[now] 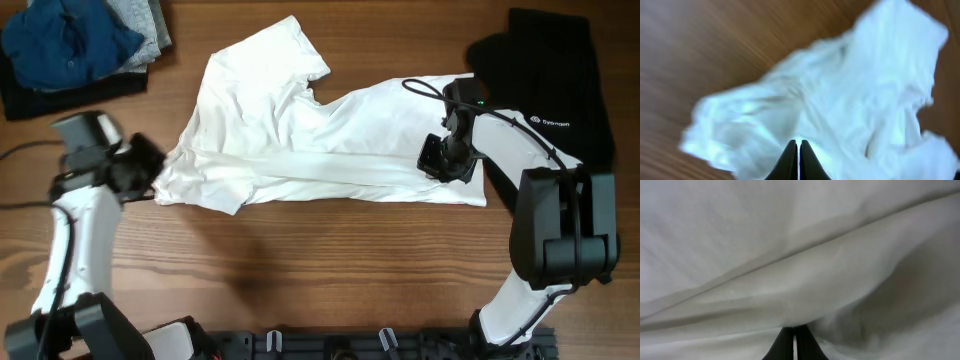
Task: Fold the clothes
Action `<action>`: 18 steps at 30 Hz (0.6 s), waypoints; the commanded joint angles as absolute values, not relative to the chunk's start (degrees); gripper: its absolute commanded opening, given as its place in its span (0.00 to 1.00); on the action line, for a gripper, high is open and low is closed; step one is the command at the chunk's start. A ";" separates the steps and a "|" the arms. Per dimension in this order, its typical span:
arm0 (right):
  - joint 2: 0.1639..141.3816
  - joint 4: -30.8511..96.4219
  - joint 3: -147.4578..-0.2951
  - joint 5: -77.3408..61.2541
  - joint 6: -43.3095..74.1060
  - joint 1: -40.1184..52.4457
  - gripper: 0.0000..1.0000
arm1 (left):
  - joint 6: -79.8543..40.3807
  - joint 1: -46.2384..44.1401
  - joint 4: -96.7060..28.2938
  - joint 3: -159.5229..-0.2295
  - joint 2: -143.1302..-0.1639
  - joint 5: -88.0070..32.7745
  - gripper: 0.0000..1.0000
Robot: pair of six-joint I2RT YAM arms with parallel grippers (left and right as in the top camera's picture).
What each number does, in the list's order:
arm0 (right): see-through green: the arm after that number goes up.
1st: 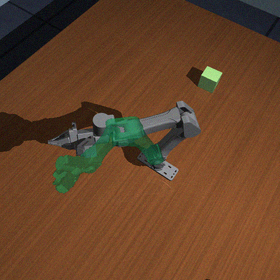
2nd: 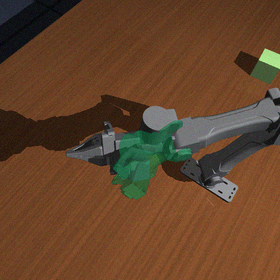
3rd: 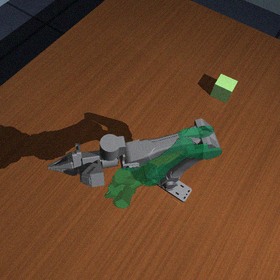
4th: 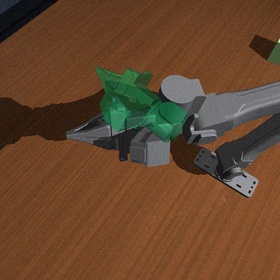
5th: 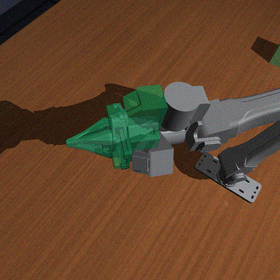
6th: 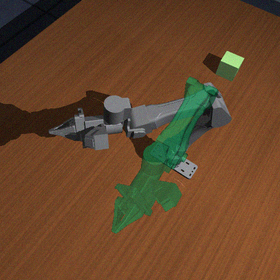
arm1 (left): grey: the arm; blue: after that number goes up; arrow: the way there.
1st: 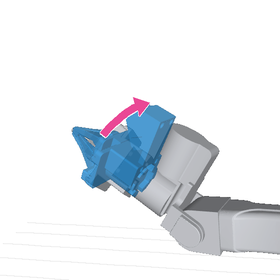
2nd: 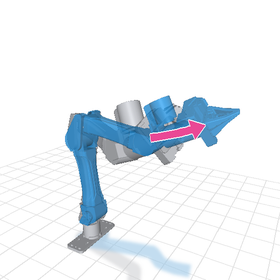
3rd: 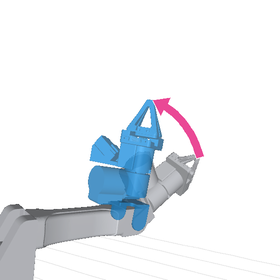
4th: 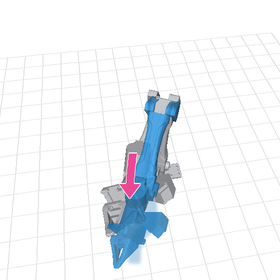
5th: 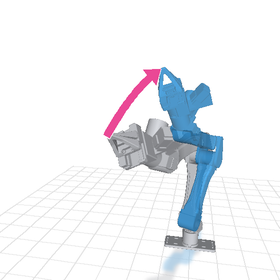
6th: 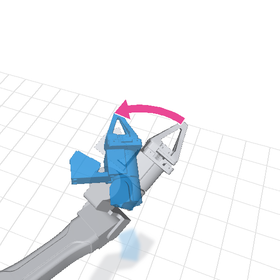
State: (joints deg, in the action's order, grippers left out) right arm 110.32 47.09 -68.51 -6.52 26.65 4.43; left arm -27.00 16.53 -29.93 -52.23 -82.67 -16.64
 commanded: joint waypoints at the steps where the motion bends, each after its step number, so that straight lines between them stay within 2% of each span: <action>1: 112.66 46.26 -68.71 -3.29 25.63 4.16 0.04 | -24.43 10.04 -28.38 -51.77 -87.92 -17.26 0.04; 4: 112.66 46.13 -68.71 -3.44 25.63 4.16 0.04 | -24.45 7.77 -27.14 -51.77 -92.55 -15.14 0.04; 14: 112.66 46.02 -68.71 -3.46 25.65 4.16 0.04 | -25.12 8.27 -23.77 -51.77 -104.73 -14.79 0.04; 18: 112.66 46.24 -68.69 -3.46 25.67 4.16 0.04 | -28.34 8.45 -24.49 -51.77 -105.93 -8.25 0.04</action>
State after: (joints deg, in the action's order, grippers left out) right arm 110.37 46.33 -68.51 -6.17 26.63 4.40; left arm -26.04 8.25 -23.55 -52.86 -102.17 -16.16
